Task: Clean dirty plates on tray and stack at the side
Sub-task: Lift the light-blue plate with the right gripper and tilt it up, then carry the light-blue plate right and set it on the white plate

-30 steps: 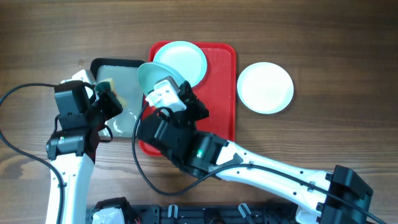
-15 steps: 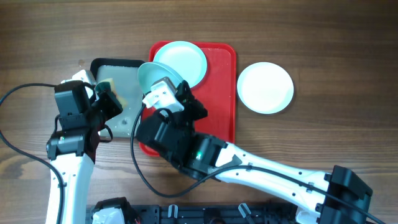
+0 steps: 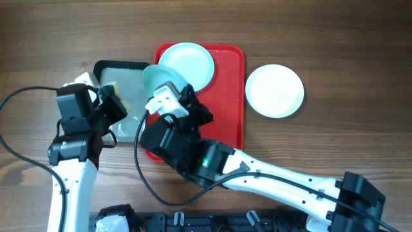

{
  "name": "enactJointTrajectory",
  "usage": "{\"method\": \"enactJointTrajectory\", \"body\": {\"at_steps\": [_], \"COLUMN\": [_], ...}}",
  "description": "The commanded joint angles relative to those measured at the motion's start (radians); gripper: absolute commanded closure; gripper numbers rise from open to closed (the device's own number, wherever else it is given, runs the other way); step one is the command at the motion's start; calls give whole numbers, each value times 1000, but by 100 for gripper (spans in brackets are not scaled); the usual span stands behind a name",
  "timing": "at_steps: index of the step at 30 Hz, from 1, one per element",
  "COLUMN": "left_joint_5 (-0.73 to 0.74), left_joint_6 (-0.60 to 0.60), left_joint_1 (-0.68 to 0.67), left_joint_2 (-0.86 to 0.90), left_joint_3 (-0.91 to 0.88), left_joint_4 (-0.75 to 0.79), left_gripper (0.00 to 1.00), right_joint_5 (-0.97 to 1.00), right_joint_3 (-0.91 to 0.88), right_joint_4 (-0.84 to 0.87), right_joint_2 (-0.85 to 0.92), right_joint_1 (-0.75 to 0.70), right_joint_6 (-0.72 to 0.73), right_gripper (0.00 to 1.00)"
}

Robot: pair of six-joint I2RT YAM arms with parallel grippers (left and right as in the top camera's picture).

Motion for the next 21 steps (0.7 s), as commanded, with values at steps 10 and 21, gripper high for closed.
{"method": "enactJointTrajectory", "body": {"at_steps": [10, 21], "left_joint_5": [-8, -8], "left_joint_6": [12, 12], "left_joint_1": [5, 5], "left_joint_2": [4, 4], "left_joint_3": [-6, -6], "left_joint_4": [3, 2], "left_gripper": [96, 96], "right_joint_5": [-425, -923], "right_joint_3": [1, 1], "right_joint_4": [-94, -187], "right_joint_2": [8, 8], "right_joint_1": [-93, -393], "right_joint_6": [298, 479], "right_gripper": [96, 96]}}
